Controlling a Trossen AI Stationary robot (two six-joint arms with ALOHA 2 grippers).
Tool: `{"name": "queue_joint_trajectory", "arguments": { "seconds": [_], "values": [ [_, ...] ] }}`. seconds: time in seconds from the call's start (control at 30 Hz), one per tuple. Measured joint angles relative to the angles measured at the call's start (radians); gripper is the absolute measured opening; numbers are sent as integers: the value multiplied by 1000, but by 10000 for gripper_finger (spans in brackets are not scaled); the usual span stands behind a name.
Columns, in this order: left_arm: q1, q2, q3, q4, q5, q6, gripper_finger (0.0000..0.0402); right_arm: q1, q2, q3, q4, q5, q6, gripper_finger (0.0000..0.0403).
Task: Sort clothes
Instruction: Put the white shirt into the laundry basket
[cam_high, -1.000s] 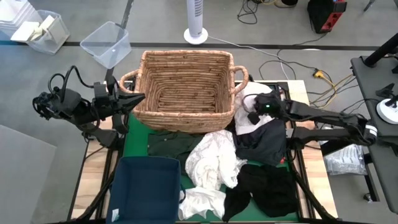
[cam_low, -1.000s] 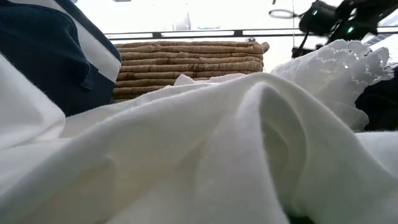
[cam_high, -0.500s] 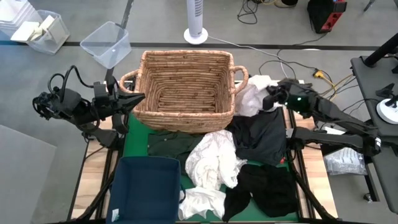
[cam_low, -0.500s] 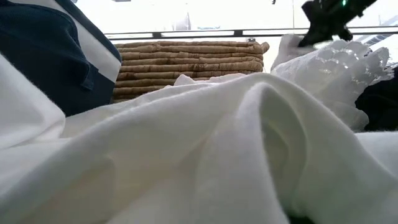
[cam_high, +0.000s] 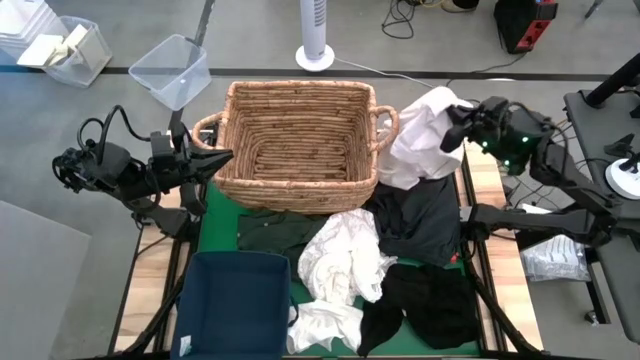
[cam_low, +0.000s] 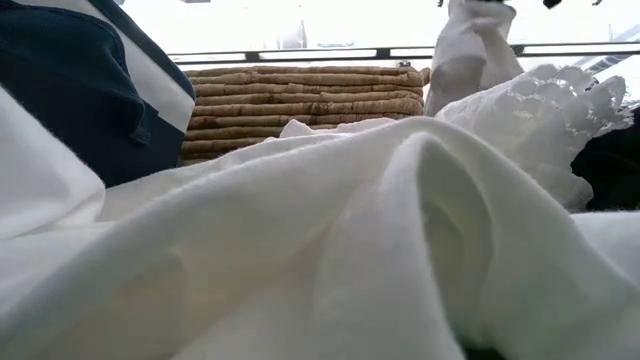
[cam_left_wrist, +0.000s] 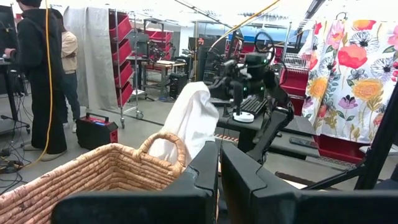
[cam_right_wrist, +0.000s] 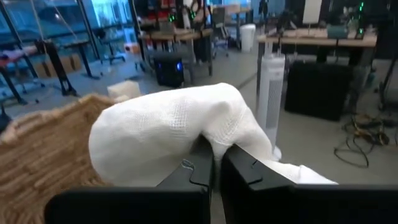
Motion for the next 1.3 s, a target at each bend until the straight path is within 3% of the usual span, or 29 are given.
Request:
{"name": "queue_joint_trajectory", "arguments": {
  "seconds": [0.23,0.73,1.3],
  "values": [
    [0,0,0,0,0,0,0,0,42,124,94,-22,-45,8],
    [0,0,0,-3,0,1,0,0,164,329,351,-204,-70,8],
    [0,0,0,0,0,-3,0,1,521,795,512,-471,-58,8]
  ]
}}
